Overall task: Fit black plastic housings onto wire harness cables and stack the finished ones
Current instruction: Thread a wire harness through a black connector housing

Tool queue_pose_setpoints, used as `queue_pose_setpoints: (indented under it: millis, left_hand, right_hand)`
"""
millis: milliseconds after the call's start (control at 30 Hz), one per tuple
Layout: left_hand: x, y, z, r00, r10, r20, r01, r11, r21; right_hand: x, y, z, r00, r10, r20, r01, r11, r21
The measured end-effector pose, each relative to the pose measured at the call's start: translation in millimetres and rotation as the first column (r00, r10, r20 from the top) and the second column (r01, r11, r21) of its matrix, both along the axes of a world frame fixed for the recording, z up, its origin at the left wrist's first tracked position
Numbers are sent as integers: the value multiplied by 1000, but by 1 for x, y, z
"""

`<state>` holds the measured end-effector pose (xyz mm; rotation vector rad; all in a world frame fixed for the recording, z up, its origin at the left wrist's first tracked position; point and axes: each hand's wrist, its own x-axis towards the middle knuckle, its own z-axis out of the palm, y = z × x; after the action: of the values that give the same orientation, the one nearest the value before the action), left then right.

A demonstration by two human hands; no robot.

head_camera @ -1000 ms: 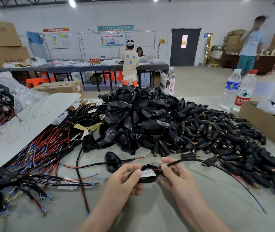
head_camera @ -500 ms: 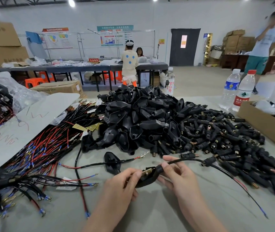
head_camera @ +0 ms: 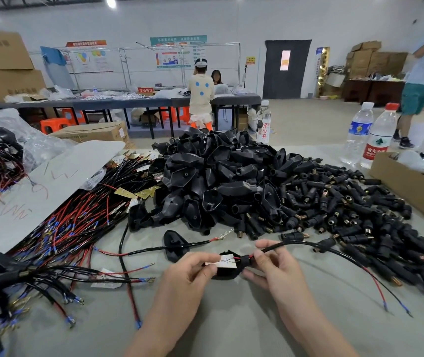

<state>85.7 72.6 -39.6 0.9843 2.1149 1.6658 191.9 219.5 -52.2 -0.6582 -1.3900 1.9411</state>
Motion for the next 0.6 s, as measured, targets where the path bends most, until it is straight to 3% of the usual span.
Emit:
queue_pose_setpoints:
  millis: [200, 300, 433, 600]
  left_hand:
    - [0, 1, 1, 997, -11, 78, 12, 1000, -17]
    - [1, 0, -1, 994, -1, -106, -5, 998, -55]
    - [4, -1, -3, 876, 5, -483, -91, 984, -156]
    - [6, -3, -7, 859, -130, -495, -18, 959, -282]
  right_hand:
    - [-1, 2, 0, 999, 19, 26, -19, 1000, -11]
    - [-2, 1, 0, 999, 11, 38, -10, 1000, -6]
    - [-3, 0, 1, 999, -13, 35, 14, 1000, -23]
    - [-2, -2, 5, 1000, -22, -12, 21, 996, -86]
